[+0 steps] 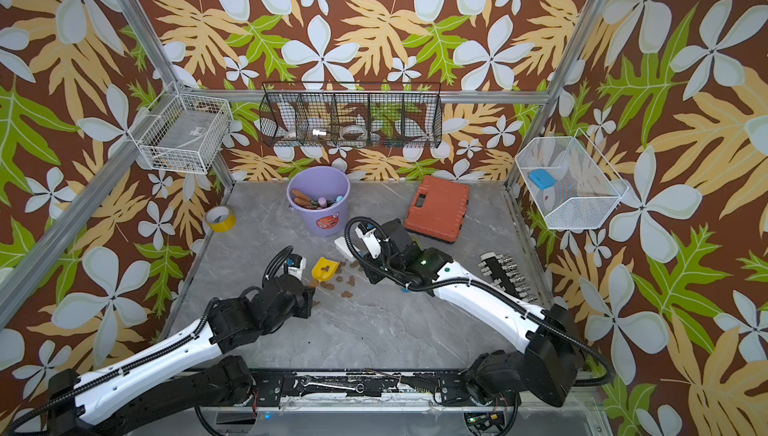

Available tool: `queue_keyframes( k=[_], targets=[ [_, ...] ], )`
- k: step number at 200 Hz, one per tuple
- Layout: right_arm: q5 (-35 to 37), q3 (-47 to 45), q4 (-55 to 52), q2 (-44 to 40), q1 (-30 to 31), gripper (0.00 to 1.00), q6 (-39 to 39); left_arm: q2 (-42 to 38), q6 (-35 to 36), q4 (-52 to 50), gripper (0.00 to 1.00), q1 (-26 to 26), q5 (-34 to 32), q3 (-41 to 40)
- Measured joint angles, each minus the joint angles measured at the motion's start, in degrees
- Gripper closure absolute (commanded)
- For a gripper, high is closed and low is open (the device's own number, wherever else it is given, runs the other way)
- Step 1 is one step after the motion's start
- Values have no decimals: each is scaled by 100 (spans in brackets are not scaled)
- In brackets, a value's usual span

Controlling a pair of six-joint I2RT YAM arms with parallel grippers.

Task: Brush the soil off the hand trowel and place it into the bucket
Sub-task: Brush off the soil from the hand trowel.

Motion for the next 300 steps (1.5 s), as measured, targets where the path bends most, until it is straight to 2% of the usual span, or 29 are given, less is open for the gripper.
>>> queue_keyframes(
  k=[38,69,98,158,175,191,203,217,268,300],
  targets=[
    [-262,-83,48,-240,111,100,-63,-79,7,538,100,-79,-728,-179],
    [-367,-15,44,-63,417,100,-173,-179,107,699,100,-101,-914,-313],
    [-431,83,24,219,461,100,-291,-249,133,850,100,-151,-990,-358],
    [-367,1182,-581,1123,483,100,-640,118,262,896,100,-455,-1228,-282],
    [-4,1423,-848,1384,481,100,-756,44,264,885,100,-468,-1294,-282],
    [647,1593,-1104,1532,452,100,-767,-42,284,874,100,-470,-1298,-282],
    [1121,1606,-1178,1462,378,100,-737,-87,280,870,100,-479,-1303,-282],
    [1342,1512,-1226,1209,313,100,-748,-103,278,874,100,-479,-1373,-282],
    [636,1311,-1180,728,551,100,-1045,-129,275,863,100,-479,-1401,-282],
    [623,1261,-1145,968,542,100,-1021,-138,271,841,100,-479,-1403,-282]
  ],
)
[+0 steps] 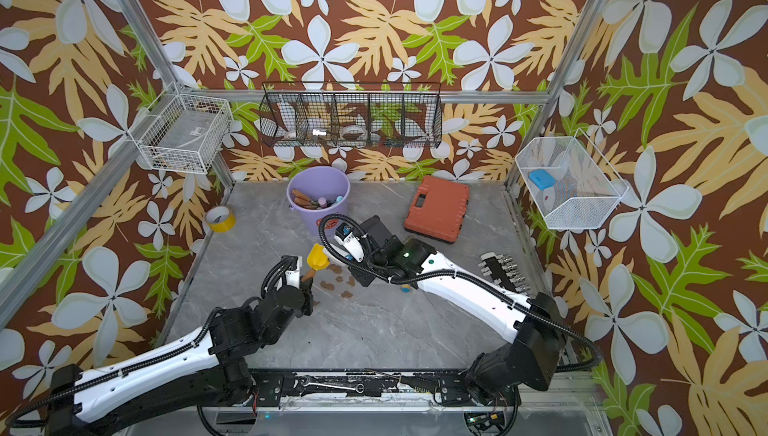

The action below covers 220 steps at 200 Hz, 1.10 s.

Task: Brush the soil off the hand trowel and place it into the bucket
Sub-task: Brush off the soil from the hand trowel.

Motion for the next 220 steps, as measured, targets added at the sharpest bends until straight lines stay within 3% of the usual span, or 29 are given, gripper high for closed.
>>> queue_keyframes(
  k=[47,101,124,147,180,197,220],
  targets=[
    [1198,15,-55,297,-474,100,448,-190,-162,-140,100,0,-22,22],
    [717,-560,542,-179,-466,100,901,31,-544,-424,100,136,133,321],
    [358,-885,918,-387,-590,100,1174,-125,-765,-444,100,662,579,435],
    [238,-1294,1196,-551,-704,100,1532,-417,-1154,-249,100,2028,1810,350],
    [11,-2225,2006,-1257,-697,100,2142,-942,-2618,1021,100,4341,4529,-662],
    [-20,-2750,2649,-1655,-730,100,2573,-1113,-3958,2406,100,4791,5641,-1687],
    [-295,-3346,3672,-1965,-726,100,3187,-1032,-5746,4186,100,4885,6415,-2874]
  ],
)
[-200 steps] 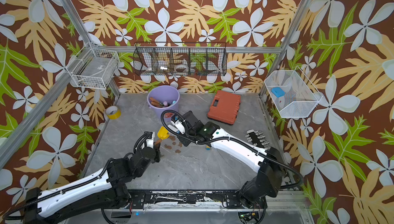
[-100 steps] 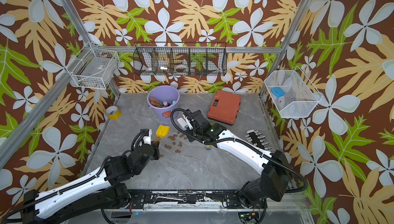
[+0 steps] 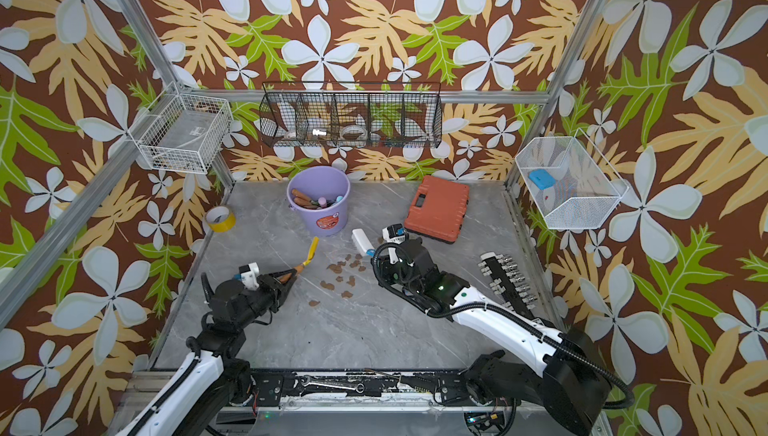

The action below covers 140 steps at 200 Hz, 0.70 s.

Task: Brush the soil off the hand trowel and place it into the bucket
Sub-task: Brush off the soil from the hand trowel.

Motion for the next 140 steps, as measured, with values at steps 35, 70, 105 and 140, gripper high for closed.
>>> queue_keyframes(
  k=[35,70,105,140],
  targets=[
    [-345,-271,990,-107,33,100,540,-345,-1147,1416,100,17,240,-422],
    [-610,-254,1447,31,286,100,688,-516,-1615,2017,100,17,153,-457],
    [-761,-195,1661,232,442,100,693,-350,-1714,2236,100,17,127,-382],
    [-835,-168,1821,350,459,100,710,-304,-1725,2326,100,17,127,-378]
  ],
)
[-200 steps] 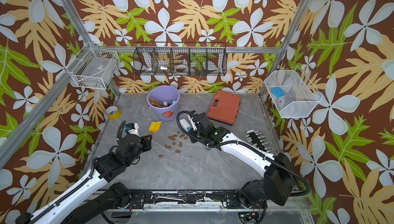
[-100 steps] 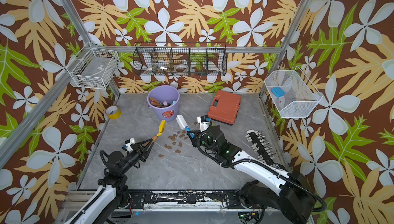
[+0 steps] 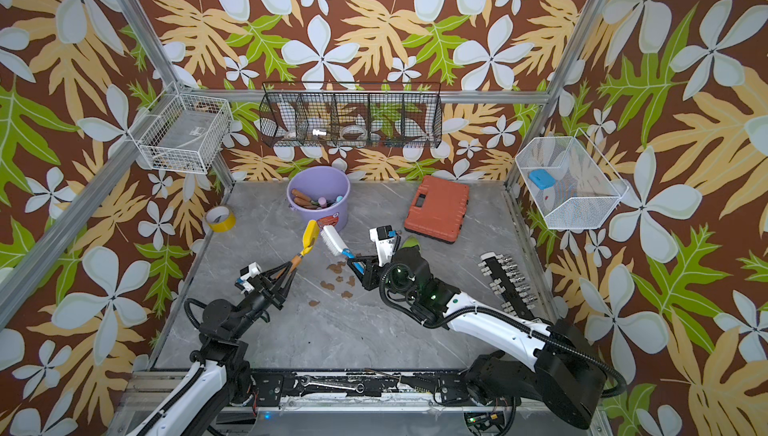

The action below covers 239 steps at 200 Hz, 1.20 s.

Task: Brush the soil off the hand trowel and place it into the bucket
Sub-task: Brush off the soil from the hand trowel.

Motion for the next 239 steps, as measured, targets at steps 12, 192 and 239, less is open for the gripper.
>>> queue_keyframes(
  k=[12,192,239],
  targets=[
    [-37,15,39,59,15,100,0,39,0,4,100,0,4,26],
    [293,201,-807,280,92,100,-369,557,138,428,100,2,153,192],
    [435,422,-824,79,61,100,-516,529,546,-133,100,2,317,577]
  ],
)
